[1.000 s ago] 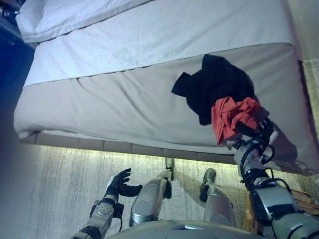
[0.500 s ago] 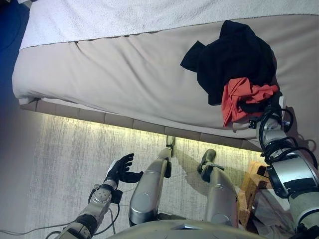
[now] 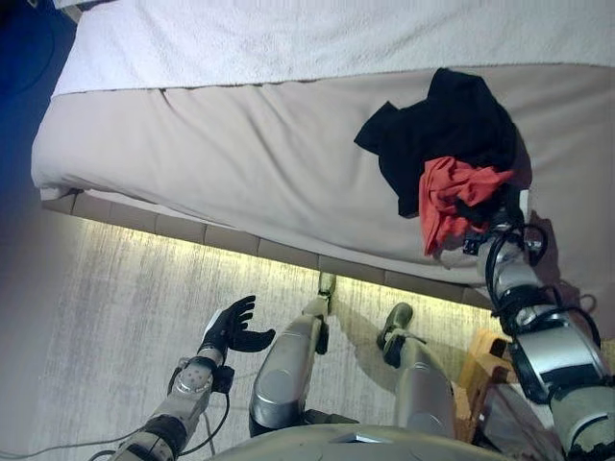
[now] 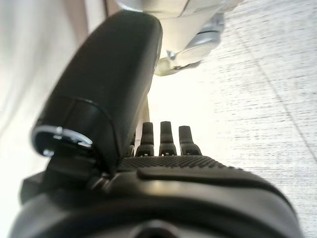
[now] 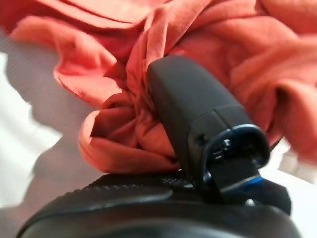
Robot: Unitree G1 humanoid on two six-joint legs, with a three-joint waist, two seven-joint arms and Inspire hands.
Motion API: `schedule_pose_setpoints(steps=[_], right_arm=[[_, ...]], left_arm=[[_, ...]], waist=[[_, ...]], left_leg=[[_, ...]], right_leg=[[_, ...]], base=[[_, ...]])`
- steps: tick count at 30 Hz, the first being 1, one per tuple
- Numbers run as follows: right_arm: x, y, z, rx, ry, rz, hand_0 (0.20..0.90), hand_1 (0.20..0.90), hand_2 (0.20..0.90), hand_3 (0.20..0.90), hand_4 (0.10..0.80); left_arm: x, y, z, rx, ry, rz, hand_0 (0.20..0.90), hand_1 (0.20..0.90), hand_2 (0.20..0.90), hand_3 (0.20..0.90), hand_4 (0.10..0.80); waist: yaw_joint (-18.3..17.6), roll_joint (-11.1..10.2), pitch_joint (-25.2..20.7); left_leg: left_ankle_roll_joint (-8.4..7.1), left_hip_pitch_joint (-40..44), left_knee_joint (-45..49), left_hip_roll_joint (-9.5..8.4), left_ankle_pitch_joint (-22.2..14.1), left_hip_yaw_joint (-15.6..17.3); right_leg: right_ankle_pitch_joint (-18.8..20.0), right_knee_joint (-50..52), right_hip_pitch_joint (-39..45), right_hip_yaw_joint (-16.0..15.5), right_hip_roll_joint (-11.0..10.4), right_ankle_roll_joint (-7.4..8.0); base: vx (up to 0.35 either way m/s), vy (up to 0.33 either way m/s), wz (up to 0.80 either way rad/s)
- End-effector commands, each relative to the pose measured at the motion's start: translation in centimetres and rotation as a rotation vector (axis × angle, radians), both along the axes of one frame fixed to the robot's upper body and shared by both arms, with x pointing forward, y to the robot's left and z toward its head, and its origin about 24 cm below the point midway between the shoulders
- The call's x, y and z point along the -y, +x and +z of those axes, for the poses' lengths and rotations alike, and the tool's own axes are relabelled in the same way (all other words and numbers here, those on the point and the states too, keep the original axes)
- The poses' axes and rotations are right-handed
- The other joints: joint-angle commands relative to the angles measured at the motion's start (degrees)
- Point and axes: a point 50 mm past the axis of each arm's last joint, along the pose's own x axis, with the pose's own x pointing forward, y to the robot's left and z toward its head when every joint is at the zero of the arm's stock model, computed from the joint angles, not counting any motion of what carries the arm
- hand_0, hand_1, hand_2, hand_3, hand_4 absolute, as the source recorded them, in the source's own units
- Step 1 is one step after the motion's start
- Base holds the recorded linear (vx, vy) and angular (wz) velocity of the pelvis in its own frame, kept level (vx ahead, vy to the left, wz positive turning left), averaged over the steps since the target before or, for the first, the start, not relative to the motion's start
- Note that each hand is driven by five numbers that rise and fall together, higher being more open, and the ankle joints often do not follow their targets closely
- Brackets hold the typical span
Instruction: Pick up the clothes from the bed and place them into the basket
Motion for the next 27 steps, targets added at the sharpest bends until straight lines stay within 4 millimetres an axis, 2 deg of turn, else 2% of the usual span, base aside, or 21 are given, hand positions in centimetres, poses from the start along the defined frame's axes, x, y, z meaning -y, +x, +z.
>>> schedule_pose_setpoints(steps=[1,2,4,8,11,16,19,24,26,27], right_arm=[[-1.1,-0.1,2.4,0.256,0.051,-0.011,0.300,0.300,0.300,0.200,0.100],[-1.1,-0.3,2.2,0.254,0.053,-0.014,0.300,0.300,0.300,0.200,0.100],[-0.9,-2.3,0.1,0.233,0.092,-0.041,0.300,0.300,0.300,0.200,0.100],[-0.4,-4.4,-1.5,0.242,0.159,-0.084,0.300,0.300,0.300,0.200,0.100],[-0.1,-5.3,-1.5,0.304,0.234,-0.103,0.300,0.300,0.300,0.200,0.100],[-1.4,-6.9,-0.9,0.412,0.259,-0.080,0.300,0.300,0.300,0.200,0.100],[-2.0,-8.4,1.0,0.548,0.230,-0.070,0.300,0.300,0.300,0.200,0.100],[-2.1,-9.7,2.6,0.646,0.178,-0.106,0.300,0.300,0.300,0.200,0.100],[-1.9,-9.9,2.8,0.661,0.171,-0.123,0.300,0.300,0.300,0.200,0.100],[-2.0,-10.1,3.1,0.684,0.167,-0.125,0.300,0.300,0.300,0.200,0.100]], left_arm=[[-2.8,-2.3,-0.2,-0.024,0.083,0.064,0.900,0.900,0.900,0.900,0.800],[-2.8,-2.4,-0.2,-0.028,0.084,0.066,0.900,0.900,0.900,0.900,0.800],[-2.8,-3.2,-0.7,-0.052,0.092,0.078,0.900,0.900,0.900,0.900,0.800],[-2.9,-4.9,-1.5,-0.104,0.117,0.089,0.900,0.900,0.900,0.900,0.800],[-3.2,-5.5,-1.8,-0.131,0.131,0.105,0.900,0.900,0.900,0.900,0.800],[-3.2,-6.6,-2.2,-0.166,0.146,0.114,0.900,0.900,0.900,0.900,0.800],[-2.9,-6.7,-2.4,-0.179,0.146,0.111,0.900,0.900,0.900,0.900,0.800],[-2.2,-6.2,-2.5,-0.197,0.143,0.076,0.900,0.900,0.900,0.900,0.800],[-2.0,-6.2,-2.6,-0.202,0.141,0.065,0.900,0.900,0.900,0.900,0.800],[-1.4,-6.6,-2.9,-0.210,0.127,0.066,0.900,0.900,0.900,0.900,0.800]], waist=[[-1.3,-5.4,-5.9],[-1.4,-5.5,-6.1],[-2.6,-6.5,-8.1],[-4.1,-7.5,-10.5],[-5.4,-8.0,-12.1],[-7.5,-8.8,-14.5],[-10.1,-9.4,-16.5],[-12.5,-10.2,-18.3],[-12.6,-10.6,-18.4],[-11.5,-11.3,-17.7]], left_leg=[[0.12,3.1,0.9,0.77,-4.6,2.3],[0.11,3.4,0.7,0.78,-4.6,2.4],[0.27,5.4,-0.6,0.83,-4.7,2.8],[0.50,8.8,-3.2,0.97,-4.7,3.8],[0.68,10.9,-4.7,0.96,-4.9,4.4],[0.99,13.9,-5.9,0.90,-5.6,5.4],[1.18,16.4,-6.5,1.39,-6.3,6.6],[0.46,18.3,-4.2,2.24,-7.6,7.3],[0.03,17.7,-1.7,2.70,-8.2,6.8],[-0.06,15.9,3.9,1.86,-9.2,-0.8]], right_leg=[[7.8,-10.8,7.8,1.5,-0.3,4.20],[7.8,-11.1,8.1,1.6,-0.2,4.26],[8.6,-12.7,9.7,2.2,0.1,4.61],[9.3,-14.9,11.9,3.3,0.9,4.99],[9.6,-16.2,13.1,4.4,1.5,5.09],[10.0,-17.5,14.6,6.0,2.2,5.24],[9.9,-18.1,16.1,7.4,2.9,5.23],[9.5,-18.7,17.9,9.4,3.8,4.49],[9.5,-18.6,18.0,9.7,3.7,4.19],[10.0,-18.2,18.5,12.1,3.5,3.83]], base=[[0.068,-0.030,-0.06],[0.071,-0.030,-0.14],[0.086,-0.035,-0.09],[0.084,-0.040,-0.08],[0.018,-0.043,-0.09],[-0.008,-0.047,-0.13],[-0.017,-0.071,-0.13],[-0.024,-0.032,-0.22],[-0.023,0.019,-0.18],[-0.015,0.068,-0.30]])
